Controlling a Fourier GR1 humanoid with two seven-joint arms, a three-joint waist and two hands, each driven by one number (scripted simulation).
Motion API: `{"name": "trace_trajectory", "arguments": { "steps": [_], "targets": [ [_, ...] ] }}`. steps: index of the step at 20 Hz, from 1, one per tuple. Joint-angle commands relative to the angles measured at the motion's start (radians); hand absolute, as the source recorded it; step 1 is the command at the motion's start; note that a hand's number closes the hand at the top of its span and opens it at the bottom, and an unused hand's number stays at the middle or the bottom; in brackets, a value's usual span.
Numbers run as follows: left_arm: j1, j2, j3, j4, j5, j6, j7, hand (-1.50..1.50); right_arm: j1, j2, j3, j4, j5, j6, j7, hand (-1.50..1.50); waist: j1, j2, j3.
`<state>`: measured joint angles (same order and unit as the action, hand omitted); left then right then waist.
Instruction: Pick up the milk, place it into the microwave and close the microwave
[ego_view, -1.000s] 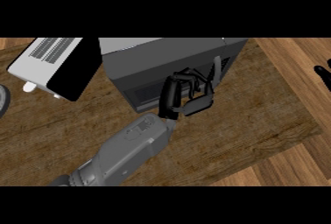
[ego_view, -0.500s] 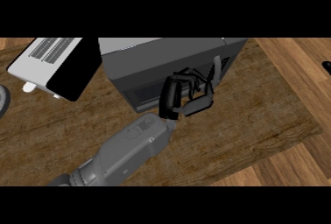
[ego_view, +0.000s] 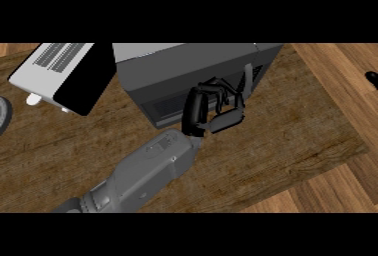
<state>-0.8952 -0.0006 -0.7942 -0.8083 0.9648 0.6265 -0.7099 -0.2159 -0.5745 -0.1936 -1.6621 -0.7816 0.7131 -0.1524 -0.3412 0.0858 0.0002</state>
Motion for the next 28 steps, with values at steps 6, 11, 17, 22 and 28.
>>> {"name": "trace_trajectory", "arguments": {
  "steps": [6, 11, 17, 22, 28],
  "targets": [
    [-0.07, 0.001, 0.05, 0.104, 0.05, -0.016, 0.014, 1.5, 0.006, -0.033, 0.01, -0.005, -0.055, 0.029, 0.032, -1.5, -0.013, 0.012, -0.002],
    [-0.07, 0.001, 0.038, 0.112, 0.061, -0.024, -0.008, 1.5, 0.006, -0.051, -0.001, 0.003, -0.078, 0.033, 0.04, -1.5, -0.012, 0.015, -0.002],
    [-0.08, 0.001, 0.015, 0.106, 0.066, -0.046, -0.039, 1.5, -0.006, -0.07, 0.005, 0.0, -0.108, 0.057, 0.05, -1.5, -0.01, 0.019, -0.001],
    [-0.086, 0.001, -0.04, 0.173, 0.044, 0.004, 0.005, 1.5, -0.025, -0.075, 0.009, -0.011, -0.164, 0.076, 0.047, -1.5, -0.011, 0.011, 0.003],
    [-0.071, 0.001, -0.053, 0.216, 0.067, 0.052, 0.035, 1.5, -0.011, -0.089, 0.03, -0.024, -0.193, 0.099, 0.064, -1.5, 0.016, 0.008, 0.002]
  ]
}}
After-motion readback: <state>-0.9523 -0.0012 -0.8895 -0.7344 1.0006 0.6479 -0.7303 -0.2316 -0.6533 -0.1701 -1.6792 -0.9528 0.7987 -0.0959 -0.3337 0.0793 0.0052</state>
